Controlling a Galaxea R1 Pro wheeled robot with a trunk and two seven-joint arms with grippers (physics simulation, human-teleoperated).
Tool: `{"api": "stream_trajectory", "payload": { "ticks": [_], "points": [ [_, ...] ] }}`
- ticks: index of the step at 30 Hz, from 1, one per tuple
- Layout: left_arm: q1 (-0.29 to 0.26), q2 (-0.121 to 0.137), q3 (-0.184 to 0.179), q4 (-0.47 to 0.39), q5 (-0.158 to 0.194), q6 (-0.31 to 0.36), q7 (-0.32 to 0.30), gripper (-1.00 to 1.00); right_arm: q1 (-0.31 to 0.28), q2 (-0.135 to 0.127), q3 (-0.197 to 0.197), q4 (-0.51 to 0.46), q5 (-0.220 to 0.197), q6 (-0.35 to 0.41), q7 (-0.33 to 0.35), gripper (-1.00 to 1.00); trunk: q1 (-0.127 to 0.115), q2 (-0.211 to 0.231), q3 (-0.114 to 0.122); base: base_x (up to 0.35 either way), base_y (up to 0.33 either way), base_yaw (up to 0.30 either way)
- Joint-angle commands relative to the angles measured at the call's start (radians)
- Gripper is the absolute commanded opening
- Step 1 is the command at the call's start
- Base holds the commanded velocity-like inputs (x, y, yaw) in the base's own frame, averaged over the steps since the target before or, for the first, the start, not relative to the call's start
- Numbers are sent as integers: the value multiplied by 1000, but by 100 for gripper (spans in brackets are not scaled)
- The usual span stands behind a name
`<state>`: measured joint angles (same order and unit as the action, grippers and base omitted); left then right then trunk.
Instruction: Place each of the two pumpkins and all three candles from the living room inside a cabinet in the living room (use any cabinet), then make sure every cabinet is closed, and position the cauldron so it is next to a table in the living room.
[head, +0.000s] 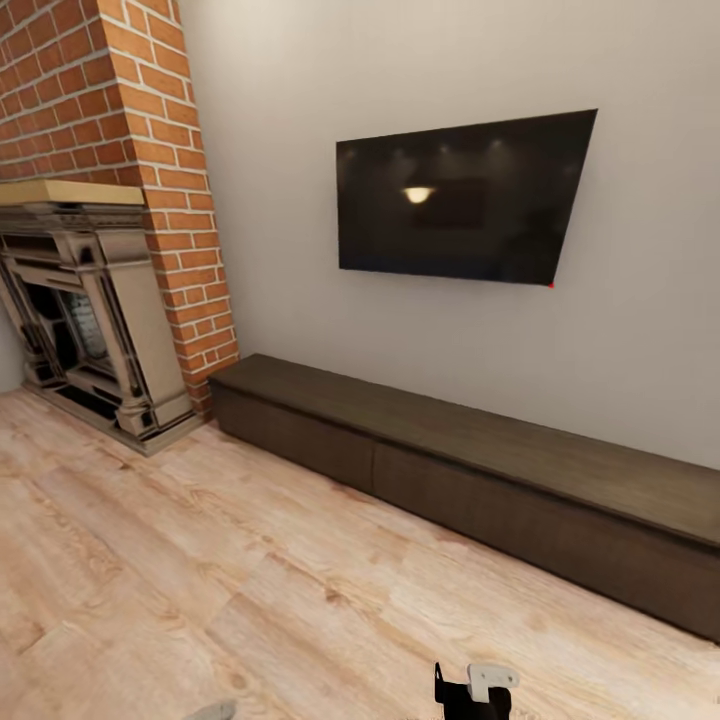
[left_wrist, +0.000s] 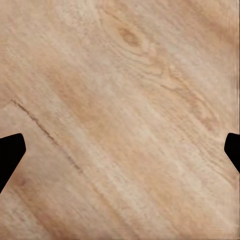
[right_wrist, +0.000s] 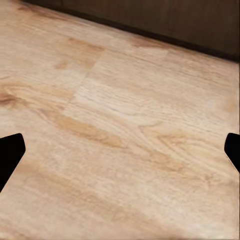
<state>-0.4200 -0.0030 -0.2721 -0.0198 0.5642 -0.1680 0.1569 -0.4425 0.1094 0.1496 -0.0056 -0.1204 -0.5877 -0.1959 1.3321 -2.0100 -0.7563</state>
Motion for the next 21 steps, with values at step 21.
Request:
{"api": "stream_trajectory", "payload": {
  "ticks": [21],
  "points": [
    [0,0,-9,0,8,-2,4,100,-1,0,8,2,-10,0,-2,100,0,0,-1,0,0,-300]
  ]
}}
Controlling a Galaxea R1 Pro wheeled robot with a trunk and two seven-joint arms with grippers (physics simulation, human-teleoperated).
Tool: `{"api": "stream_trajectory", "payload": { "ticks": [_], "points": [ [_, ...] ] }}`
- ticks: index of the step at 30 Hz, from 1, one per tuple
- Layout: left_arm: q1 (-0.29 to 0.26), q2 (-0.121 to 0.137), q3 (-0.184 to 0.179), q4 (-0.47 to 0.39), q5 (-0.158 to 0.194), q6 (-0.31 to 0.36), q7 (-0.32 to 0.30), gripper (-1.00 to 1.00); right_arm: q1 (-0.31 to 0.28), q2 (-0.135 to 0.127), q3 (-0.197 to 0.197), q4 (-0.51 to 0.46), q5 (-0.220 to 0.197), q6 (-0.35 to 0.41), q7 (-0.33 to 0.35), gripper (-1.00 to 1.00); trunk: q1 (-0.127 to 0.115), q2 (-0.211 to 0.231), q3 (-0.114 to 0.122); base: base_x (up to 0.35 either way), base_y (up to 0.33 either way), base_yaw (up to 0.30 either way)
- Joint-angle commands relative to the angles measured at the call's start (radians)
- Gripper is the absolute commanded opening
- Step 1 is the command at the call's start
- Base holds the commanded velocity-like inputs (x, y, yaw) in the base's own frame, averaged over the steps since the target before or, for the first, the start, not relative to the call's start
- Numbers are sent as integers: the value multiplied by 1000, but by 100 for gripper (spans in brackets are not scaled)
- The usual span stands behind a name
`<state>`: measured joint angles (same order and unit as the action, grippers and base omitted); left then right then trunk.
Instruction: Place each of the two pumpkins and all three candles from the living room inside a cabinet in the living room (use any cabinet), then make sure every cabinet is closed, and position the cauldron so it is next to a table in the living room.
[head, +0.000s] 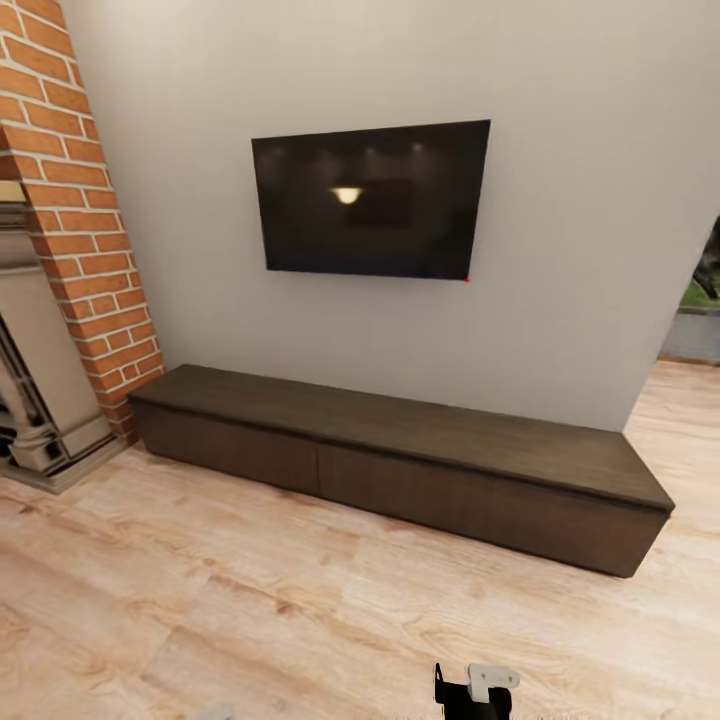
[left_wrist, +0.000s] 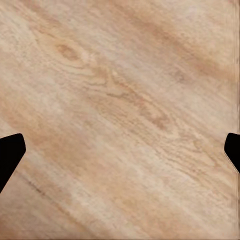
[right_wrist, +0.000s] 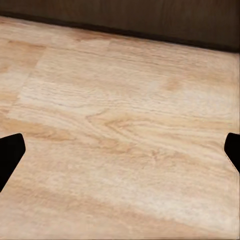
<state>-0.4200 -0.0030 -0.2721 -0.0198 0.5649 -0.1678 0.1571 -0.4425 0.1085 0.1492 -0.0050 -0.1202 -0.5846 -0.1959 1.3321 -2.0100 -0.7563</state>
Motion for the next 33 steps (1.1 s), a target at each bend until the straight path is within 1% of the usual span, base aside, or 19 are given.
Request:
{"api": "stream_trajectory", "payload": {
  "ticks": [1,22,24,27,33],
  "points": [
    [0,0,-9,0,7,-3,4,100,-1,0,9,1,-10,-3,-2,100,0,0,-1,0,0,-300],
    [0,-1,-8,-1,6,-5,4,100,-1,0,8,0,-12,-3,-2,100,0,0,-1,0,0,-300],
    [0,-1,-7,-2,7,-9,5,100,-1,0,7,0,-12,-3,-2,100,0,0,-1,0,0,-300],
    [0,0,-4,-3,15,-42,6,100,-1,-1,7,0,-12,-3,-2,100,0,0,-1,0,0,-300],
    [0,0,-3,-3,19,-56,7,100,-1,-1,7,0,-11,-6,-2,100,23,-42,-20,0,0,-221]
  ]
}}
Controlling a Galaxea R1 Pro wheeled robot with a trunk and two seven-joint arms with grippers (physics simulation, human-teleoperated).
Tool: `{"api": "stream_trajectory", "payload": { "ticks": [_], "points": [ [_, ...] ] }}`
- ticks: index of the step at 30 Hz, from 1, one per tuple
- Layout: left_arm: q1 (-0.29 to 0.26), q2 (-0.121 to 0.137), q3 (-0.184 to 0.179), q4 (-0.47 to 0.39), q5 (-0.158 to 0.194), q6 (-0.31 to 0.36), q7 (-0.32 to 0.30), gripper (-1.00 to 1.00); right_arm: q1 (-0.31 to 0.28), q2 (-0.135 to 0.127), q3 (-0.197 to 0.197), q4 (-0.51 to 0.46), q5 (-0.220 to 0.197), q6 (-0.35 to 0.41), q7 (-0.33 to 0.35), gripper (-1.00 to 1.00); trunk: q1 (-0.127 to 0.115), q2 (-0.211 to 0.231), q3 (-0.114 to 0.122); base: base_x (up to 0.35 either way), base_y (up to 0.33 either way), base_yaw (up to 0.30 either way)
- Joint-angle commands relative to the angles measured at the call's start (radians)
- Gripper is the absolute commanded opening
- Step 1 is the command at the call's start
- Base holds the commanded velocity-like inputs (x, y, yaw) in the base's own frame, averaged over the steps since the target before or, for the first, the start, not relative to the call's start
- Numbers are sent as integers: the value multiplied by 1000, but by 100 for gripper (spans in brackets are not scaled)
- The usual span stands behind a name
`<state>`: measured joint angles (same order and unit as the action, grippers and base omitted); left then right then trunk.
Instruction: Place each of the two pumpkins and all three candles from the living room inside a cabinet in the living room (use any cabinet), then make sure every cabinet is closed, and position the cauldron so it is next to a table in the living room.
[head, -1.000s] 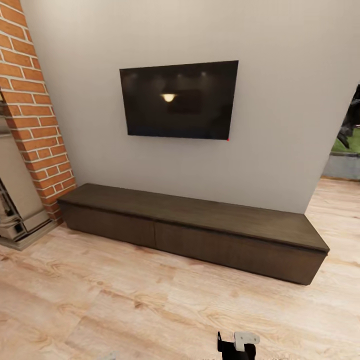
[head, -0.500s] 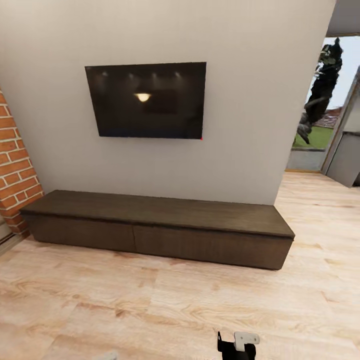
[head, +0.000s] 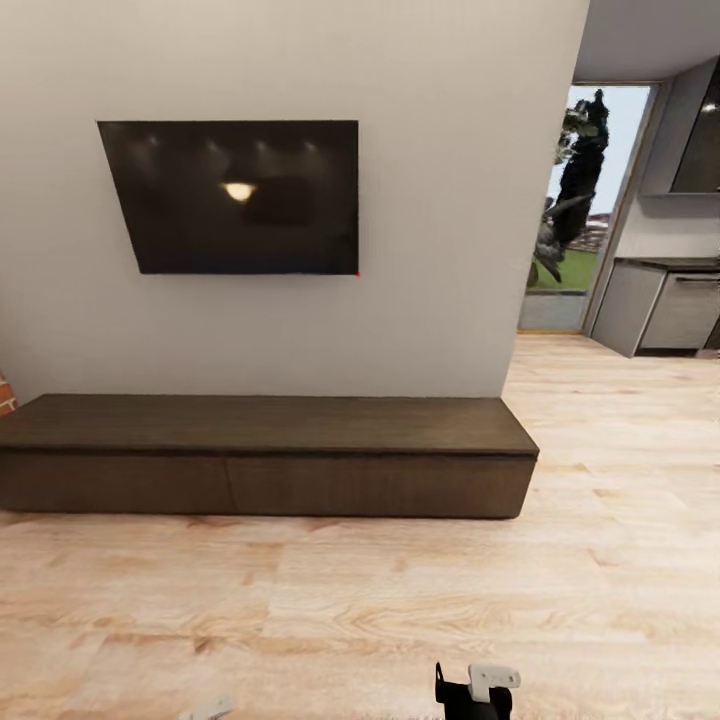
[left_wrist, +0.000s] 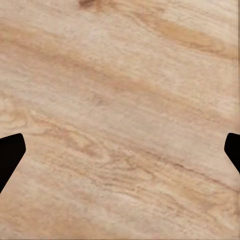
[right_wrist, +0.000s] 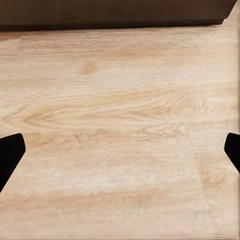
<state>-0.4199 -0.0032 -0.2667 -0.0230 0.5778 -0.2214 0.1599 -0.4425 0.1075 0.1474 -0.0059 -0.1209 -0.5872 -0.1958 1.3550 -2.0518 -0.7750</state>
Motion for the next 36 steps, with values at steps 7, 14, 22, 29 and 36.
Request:
{"api": "stream_trajectory", "payload": {
  "ticks": [7,14,22,29,36],
  "points": [
    [0,-1,-9,0,7,-2,10,100,-1,-4,11,1,-8,-6,-2,100,27,-50,-23,0,0,-33],
    [0,-1,-9,0,7,1,10,100,-1,-5,12,3,-7,-6,-2,100,54,-99,-45,0,0,-2],
    [0,-28,-26,-99,-15,45,4,100,-1,-22,5,-98,-19,2,-9,100,84,-155,-70,0,0,0],
    [0,-31,-63,-407,-58,113,107,100,-63,-52,-18,-199,-201,105,-9,100,111,-204,-92,0,0,0],
    [0,-84,-86,-797,-60,413,464,100,-206,-84,-20,-212,-370,189,-7,100,138,-253,-114,0,0,0]
  ]
}}
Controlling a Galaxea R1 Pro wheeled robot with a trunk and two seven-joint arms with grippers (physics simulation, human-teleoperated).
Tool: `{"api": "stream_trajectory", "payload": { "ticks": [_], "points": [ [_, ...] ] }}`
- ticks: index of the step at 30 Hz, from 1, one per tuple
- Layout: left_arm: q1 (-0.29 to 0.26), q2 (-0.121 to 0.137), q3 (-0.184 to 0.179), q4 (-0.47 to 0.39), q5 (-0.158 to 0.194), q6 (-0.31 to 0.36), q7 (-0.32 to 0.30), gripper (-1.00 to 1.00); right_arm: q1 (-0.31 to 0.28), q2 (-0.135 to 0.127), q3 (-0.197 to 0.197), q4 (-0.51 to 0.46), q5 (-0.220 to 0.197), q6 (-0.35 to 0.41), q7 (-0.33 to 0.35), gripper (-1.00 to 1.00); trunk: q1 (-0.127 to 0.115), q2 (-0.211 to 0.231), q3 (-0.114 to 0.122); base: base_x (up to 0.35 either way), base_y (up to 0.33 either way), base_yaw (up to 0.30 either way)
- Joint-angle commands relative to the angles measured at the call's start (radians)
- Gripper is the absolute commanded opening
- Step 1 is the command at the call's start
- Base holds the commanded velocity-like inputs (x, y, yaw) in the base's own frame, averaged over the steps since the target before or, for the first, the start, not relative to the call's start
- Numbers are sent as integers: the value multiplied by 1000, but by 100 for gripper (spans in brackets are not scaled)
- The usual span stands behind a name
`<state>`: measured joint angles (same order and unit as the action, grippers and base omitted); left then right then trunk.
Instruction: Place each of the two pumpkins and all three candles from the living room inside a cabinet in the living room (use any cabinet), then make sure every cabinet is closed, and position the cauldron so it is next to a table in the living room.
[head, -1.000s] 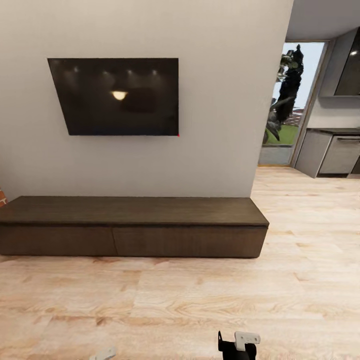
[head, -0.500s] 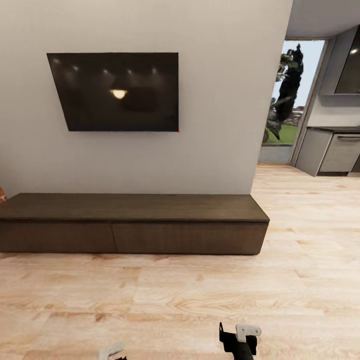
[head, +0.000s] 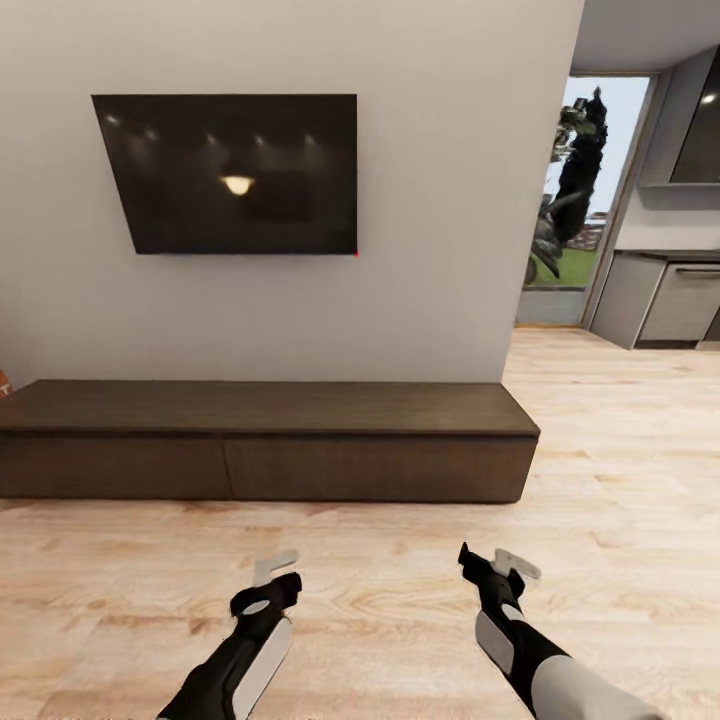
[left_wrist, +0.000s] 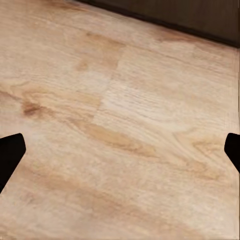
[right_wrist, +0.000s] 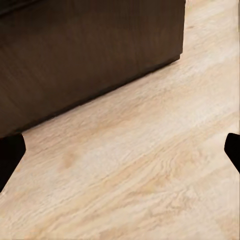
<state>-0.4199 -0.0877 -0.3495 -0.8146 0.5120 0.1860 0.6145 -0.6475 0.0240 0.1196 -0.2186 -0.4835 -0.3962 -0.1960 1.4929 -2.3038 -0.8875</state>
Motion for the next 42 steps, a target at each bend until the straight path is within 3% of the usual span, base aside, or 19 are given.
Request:
{"api": "stream_trajectory", "payload": {
  "ticks": [1,3,7,12,15,19,20,23,24,27,30,36,40,42],
  "points": [
    [0,-4,-4,-37,6,25,33,100,-13,-3,8,0,-17,7,-7,100,4,-8,-4,0,0,0],
    [0,-15,-9,-125,8,77,80,100,-46,-7,8,-2,-47,39,-6,100,12,-22,-11,0,0,0],
    [0,-24,-19,-252,12,163,119,100,-110,-11,7,-3,-102,93,-5,100,27,-50,-23,0,0,0],
    [27,-17,-19,-403,37,202,131,100,-183,-14,6,-4,-183,129,-5,100,46,-85,-39,0,0,0],
    [108,27,-22,-592,59,212,134,100,-222,-14,6,-49,-295,185,8,100,58,-106,-48,0,0,0],
    [127,54,-23,-650,64,214,133,100,-228,-15,-1,-132,-378,287,35,100,73,-134,-61,0,0,0],
    [133,78,-23,-663,95,215,131,100,-229,-24,-6,-150,-473,400,69,100,77,-141,-64,0,0,0],
    [136,112,-23,-667,161,215,129,100,-229,-48,-8,-139,-526,453,98,100,88,-162,-73,0,0,0],
    [137,154,-25,-673,224,215,127,100,-228,-68,-7,-133,-540,467,139,100,92,-169,-77,0,0,0],
    [138,188,-28,-706,323,215,123,100,-227,-80,-6,-130,-546,475,202,100,104,-190,-86,0,0,0],
    [139,215,-52,-731,377,215,121,100,-225,-86,-6,-131,-547,477,279,100,108,-197,-97,0,0,0],
    [139,223,-60,-732,384,214,121,100,-222,-103,-5,-133,-547,478,382,100,111,-198,-120,0,0,0],
    [139,225,-61,-720,387,213,124,100,-217,-111,-5,-131,-546,478,506,100,113,-199,-136,0,0,0],
    [139,225,-61,-717,387,212,125,100,-217,-112,-5,-130,-547,478,518,100,113,-199,-143,0,0,0]
  ]
}}
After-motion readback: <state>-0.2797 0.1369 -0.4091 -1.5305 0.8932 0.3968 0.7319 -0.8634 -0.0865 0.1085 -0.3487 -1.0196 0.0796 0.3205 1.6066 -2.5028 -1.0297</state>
